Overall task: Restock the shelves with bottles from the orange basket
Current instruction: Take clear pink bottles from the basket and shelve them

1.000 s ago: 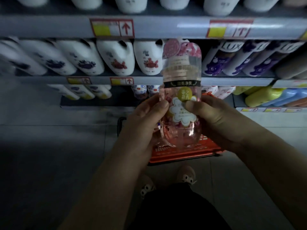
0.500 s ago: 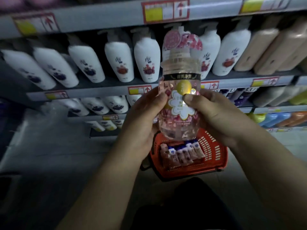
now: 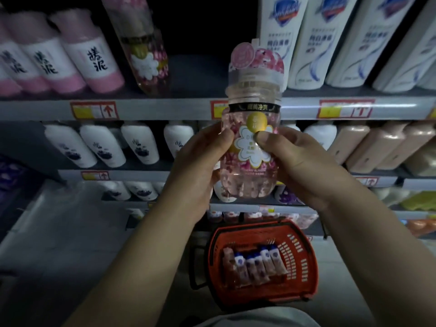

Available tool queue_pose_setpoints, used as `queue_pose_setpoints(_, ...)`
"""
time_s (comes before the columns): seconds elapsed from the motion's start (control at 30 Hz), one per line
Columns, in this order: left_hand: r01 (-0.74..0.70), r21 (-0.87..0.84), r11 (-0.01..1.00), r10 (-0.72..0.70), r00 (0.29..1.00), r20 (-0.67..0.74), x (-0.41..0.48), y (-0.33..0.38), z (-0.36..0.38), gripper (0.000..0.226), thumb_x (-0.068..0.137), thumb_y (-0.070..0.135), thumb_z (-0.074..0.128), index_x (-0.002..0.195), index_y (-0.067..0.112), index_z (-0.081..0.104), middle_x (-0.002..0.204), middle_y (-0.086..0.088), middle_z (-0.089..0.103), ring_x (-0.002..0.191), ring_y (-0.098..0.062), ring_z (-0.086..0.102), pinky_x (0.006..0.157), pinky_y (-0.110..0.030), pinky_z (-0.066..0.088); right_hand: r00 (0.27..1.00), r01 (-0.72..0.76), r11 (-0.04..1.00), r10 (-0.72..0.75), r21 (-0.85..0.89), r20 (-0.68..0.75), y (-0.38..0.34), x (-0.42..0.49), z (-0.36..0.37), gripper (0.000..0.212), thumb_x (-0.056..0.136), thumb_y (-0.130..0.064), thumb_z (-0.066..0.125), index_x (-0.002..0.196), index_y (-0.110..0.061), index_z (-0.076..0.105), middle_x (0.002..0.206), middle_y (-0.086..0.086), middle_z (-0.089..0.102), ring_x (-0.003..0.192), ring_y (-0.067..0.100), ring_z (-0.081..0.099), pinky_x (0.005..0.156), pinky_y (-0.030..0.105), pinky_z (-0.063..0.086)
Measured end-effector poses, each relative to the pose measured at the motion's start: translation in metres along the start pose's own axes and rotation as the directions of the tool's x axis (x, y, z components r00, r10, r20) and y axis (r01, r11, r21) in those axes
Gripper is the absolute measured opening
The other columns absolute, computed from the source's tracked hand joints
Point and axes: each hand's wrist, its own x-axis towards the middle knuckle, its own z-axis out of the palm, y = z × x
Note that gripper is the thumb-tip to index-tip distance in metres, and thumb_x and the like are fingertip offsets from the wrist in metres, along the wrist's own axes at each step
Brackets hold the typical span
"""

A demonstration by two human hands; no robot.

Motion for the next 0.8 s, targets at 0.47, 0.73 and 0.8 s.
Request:
queue_pose_setpoints(0.47,-0.298,0.183,0.937,0.309,0.95,-0.038,0.062,0.069,-0.034,0.029,0.089,0.024,0.061,0.117,0.019,0.063,0.113,-0.002,0.071,0.106,-0.018,0.067,0.088,-0.035,0.054,0.978,0.209,0.974,-0.21,-0.084,-0.001,-0.054,0.074,0.035,0.013,0.084,-0.012,0.067,0.095,-0.018,0.069,0.086,-0.005,0.075,0.084,0.009,0.071,0.069,0.017,0.053)
queue_pose_setpoints(0.73,-0.4,0.353,0.846,0.44,0.897,-0.037,0.105,0.091,-0.058,0.034,0.095,0.008,0.054,0.127,0.021,0.055,0.112,0.016,0.063,0.105,0.005,0.06,0.085,-0.014,0.049,0.905,0.36,0.913,-0.392,-0.194,-0.164,-0.057,0.13,0.068,0.029,0.079,-0.003,0.072,0.105,-0.013,0.065,0.096,0.001,0.073,0.09,0.009,0.069,0.078,0.023,0.055)
queue_pose_setpoints(0.8,-0.397,0.361,0.844,0.425,0.905,0.001,0.113,0.089,-0.059,0.041,0.096,0.006,0.051,0.135,0.019,0.048,0.114,0.021,0.057,0.109,0.009,0.055,0.089,-0.011,0.046,0.891,0.367,0.906,-0.407,-0.211,-0.202,-0.058,0.141,0.07,0.029,0.079,-0.001,0.072,0.103,-0.015,0.064,0.092,-0.002,0.071,0.084,0.003,0.068,0.073,0.018,0.053)
